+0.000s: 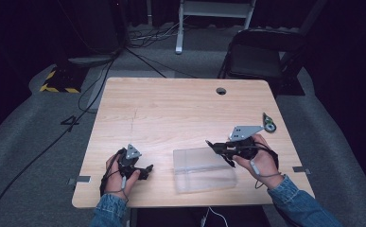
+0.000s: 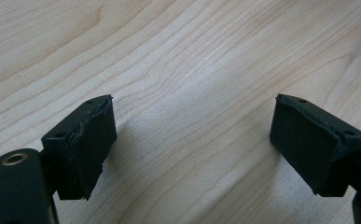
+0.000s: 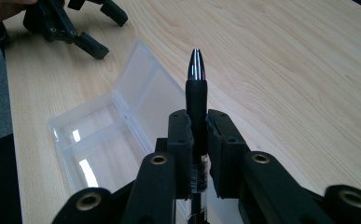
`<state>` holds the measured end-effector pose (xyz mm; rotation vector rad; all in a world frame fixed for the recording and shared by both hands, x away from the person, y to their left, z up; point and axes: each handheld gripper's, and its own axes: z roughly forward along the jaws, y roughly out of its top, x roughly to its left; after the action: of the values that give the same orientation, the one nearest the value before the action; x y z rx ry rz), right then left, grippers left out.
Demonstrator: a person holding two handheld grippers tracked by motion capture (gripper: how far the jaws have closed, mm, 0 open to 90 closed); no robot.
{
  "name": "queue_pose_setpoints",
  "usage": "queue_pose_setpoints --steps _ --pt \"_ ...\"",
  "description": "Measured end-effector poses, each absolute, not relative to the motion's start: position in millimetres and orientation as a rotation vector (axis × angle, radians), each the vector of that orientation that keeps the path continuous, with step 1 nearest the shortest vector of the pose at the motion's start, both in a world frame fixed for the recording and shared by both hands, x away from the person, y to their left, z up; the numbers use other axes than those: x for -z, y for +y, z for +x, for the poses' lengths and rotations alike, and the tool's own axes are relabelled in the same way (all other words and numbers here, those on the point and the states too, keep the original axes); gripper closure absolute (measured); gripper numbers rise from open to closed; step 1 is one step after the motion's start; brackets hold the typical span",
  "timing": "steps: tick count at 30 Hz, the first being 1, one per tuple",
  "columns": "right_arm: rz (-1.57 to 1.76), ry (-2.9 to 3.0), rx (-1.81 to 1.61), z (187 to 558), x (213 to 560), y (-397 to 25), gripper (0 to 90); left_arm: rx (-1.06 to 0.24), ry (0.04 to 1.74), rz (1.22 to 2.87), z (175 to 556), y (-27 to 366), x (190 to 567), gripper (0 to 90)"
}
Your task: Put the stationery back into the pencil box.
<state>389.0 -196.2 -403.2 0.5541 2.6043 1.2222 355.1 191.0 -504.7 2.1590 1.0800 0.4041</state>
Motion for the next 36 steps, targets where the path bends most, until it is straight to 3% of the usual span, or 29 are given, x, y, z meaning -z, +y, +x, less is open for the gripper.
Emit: queue_pose_setpoints --steps 36 --pt "0.324 2.748 -1.096 377 452 -164 80.1 -0.403 1.080 2.159 355 191 505 15.0"
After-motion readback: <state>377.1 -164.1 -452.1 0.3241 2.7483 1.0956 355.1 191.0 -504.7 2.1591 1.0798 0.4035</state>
